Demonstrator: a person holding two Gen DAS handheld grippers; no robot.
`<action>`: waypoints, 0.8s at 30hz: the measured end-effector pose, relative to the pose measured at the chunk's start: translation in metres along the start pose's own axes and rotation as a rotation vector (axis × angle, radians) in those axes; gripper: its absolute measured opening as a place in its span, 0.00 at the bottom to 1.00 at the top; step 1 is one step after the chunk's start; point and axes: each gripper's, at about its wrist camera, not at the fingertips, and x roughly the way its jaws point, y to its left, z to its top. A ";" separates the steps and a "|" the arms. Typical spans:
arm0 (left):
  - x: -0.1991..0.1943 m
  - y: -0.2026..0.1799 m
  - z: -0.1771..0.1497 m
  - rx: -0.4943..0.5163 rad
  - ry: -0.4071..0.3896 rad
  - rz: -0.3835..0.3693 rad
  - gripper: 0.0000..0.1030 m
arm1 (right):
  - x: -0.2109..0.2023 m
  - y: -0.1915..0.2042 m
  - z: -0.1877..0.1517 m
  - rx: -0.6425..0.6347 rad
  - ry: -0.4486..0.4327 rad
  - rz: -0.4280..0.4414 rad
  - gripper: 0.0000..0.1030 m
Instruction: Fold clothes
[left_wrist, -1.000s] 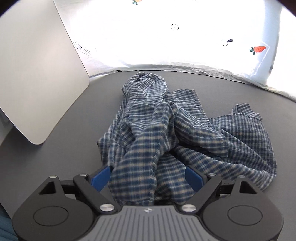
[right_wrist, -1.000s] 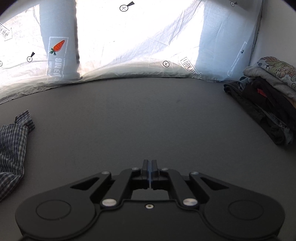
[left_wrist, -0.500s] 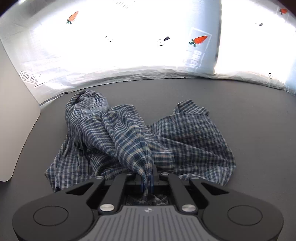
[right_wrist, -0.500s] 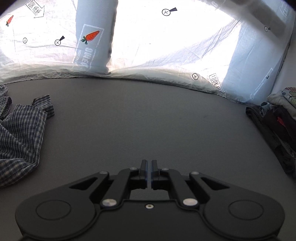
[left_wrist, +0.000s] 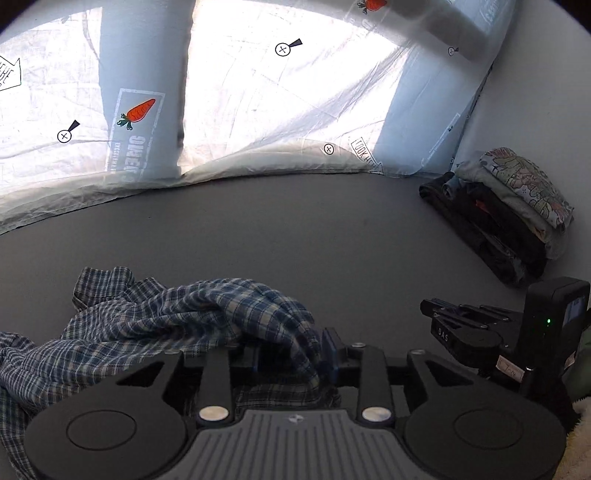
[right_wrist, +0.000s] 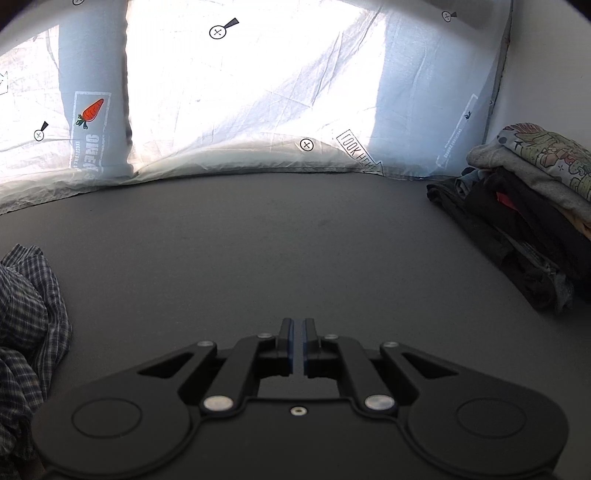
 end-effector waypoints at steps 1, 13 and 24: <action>-0.005 0.014 0.002 -0.041 0.002 0.011 0.47 | -0.001 0.000 0.000 0.019 0.008 0.009 0.05; -0.076 0.133 -0.011 -0.236 -0.087 0.193 0.74 | -0.030 0.065 0.061 0.219 0.031 0.497 0.30; -0.061 0.143 -0.014 -0.409 -0.095 0.101 0.74 | -0.055 0.156 0.055 -0.013 0.103 0.742 0.38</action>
